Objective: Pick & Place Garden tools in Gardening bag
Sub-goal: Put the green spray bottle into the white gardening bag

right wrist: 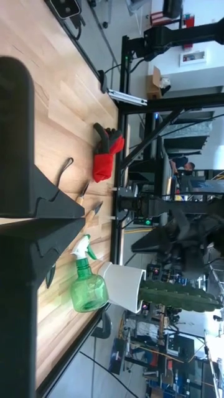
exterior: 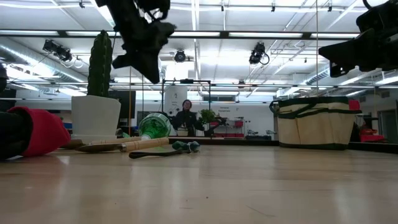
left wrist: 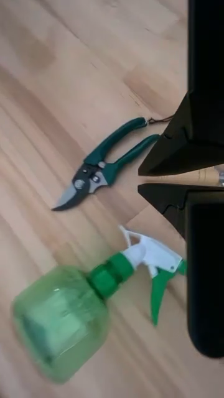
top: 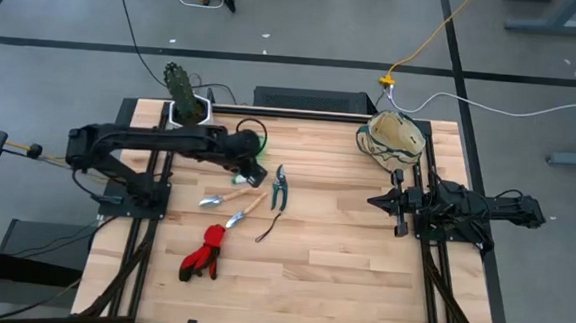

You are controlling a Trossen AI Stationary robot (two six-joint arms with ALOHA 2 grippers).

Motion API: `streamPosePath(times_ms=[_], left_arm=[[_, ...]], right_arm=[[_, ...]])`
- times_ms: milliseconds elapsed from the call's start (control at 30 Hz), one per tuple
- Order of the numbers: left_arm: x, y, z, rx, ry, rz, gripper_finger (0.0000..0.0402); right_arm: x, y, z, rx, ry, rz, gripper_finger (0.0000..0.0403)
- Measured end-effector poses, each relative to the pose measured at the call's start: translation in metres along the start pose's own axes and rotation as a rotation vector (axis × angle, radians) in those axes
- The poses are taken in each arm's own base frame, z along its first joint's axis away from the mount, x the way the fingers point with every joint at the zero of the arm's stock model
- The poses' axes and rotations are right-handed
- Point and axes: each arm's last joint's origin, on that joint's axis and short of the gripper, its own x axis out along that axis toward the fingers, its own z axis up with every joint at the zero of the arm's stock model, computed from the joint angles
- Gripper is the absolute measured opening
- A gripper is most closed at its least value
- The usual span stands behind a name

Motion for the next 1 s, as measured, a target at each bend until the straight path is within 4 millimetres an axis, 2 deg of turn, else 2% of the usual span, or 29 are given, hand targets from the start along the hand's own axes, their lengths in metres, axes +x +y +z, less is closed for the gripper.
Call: streamPosePath(times_ms=[467,600,1000], left_arm=[[0.037,0.015,0.009,-0.126,0.094,0.075,0.0047],[0.045,0.018,0.01,-0.156,0.117,0.087,0.008],[0.056,0.03,0.016,-0.219,0.123,0.14,0.0215]], right_arm=[[0.0,0.0,0.0,0.0,0.0,0.0,0.0],[0.0,0.0,0.0,0.0,-0.001,0.0,0.0],[0.0,0.0,0.0,0.0,0.0,0.0,0.0]])
